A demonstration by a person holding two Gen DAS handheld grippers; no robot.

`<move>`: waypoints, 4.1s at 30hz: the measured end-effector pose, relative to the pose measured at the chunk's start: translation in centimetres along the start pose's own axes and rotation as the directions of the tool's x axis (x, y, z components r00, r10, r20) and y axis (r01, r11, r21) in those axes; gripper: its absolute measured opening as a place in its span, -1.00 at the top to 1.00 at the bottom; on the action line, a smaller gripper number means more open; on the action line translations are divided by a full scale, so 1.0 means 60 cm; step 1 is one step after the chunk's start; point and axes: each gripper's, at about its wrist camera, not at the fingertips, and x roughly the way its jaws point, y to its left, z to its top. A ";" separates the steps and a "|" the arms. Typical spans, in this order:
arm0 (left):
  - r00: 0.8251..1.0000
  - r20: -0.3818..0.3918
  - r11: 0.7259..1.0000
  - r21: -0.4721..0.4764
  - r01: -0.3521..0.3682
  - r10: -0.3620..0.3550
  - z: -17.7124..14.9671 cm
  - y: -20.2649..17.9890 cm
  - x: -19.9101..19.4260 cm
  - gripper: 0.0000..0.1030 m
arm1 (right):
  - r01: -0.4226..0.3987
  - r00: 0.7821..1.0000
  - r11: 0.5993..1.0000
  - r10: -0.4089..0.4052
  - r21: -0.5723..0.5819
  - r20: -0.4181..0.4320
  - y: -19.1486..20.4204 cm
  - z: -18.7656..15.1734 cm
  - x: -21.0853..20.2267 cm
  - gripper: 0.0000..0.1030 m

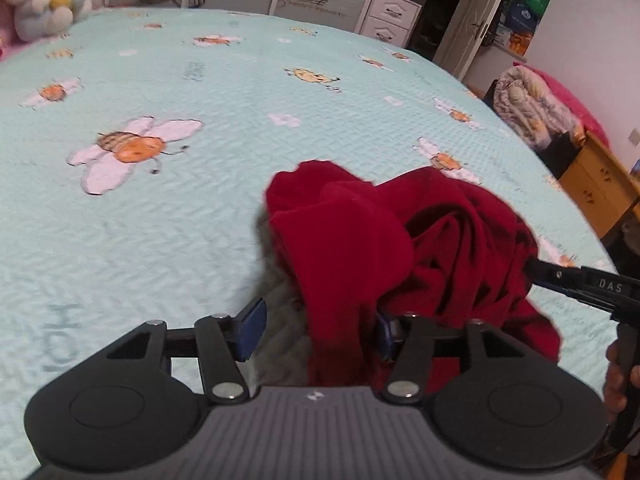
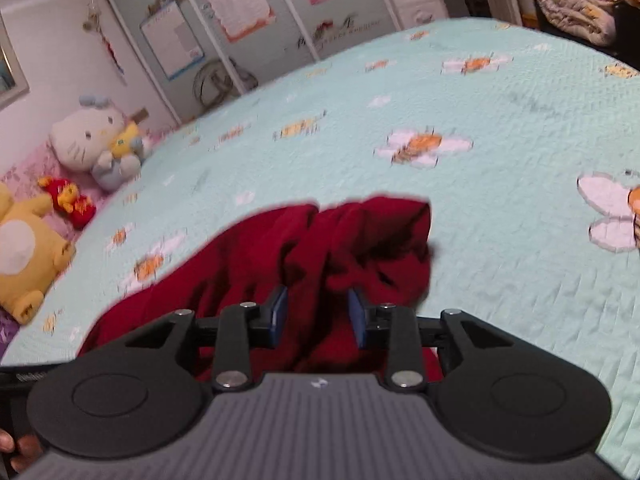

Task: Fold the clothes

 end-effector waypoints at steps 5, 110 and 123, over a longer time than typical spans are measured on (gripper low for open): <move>0.997 -0.041 0.998 0.019 -0.068 0.069 -0.020 0.004 -0.022 -0.17 | 0.083 0.994 0.997 -0.082 0.004 -0.065 0.001 -0.045 -0.015 0.34; 0.919 -0.158 0.900 0.315 -0.300 0.362 -0.039 -0.141 -0.044 -0.46 | 0.271 0.942 0.952 -0.293 -0.145 -0.163 0.131 -0.064 -0.068 -0.07; 0.913 -0.165 0.893 0.329 -0.307 0.374 -0.046 -0.142 -0.039 -0.46 | 0.337 0.923 0.917 -0.366 -0.212 -0.117 0.151 -0.062 -0.073 -0.07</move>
